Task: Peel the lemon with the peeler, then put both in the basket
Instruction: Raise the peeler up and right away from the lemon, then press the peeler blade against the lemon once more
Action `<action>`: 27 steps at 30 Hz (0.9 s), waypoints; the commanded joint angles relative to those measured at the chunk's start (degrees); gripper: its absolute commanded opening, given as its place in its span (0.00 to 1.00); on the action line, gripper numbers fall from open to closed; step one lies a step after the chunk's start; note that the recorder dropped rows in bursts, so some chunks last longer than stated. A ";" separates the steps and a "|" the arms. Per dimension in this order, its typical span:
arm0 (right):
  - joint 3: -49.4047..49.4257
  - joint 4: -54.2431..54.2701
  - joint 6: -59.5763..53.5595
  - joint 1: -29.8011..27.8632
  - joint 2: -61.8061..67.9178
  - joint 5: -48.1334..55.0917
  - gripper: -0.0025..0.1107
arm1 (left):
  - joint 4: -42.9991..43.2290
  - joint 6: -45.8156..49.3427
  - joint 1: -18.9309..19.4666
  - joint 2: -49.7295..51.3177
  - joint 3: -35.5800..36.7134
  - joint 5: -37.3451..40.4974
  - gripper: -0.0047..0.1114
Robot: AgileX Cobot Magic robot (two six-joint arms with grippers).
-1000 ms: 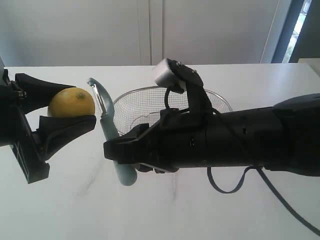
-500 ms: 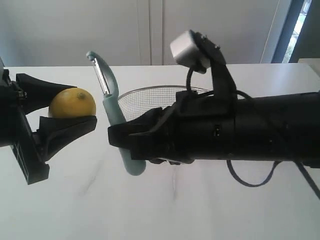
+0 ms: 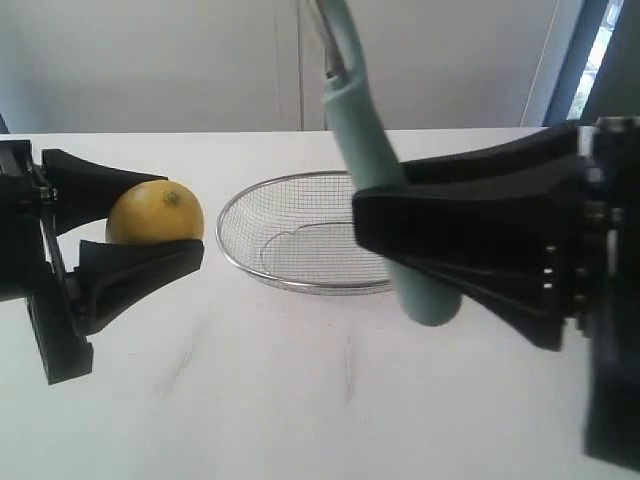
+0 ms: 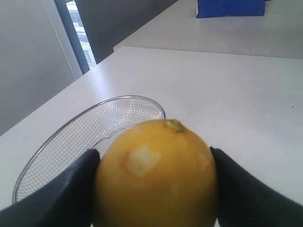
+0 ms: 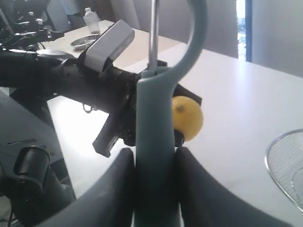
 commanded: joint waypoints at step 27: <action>5.17 -51.93 53.20 -0.09 24.87 -16.11 0.02 | -1.58 -0.29 -0.10 -0.21 -0.36 1.38 0.04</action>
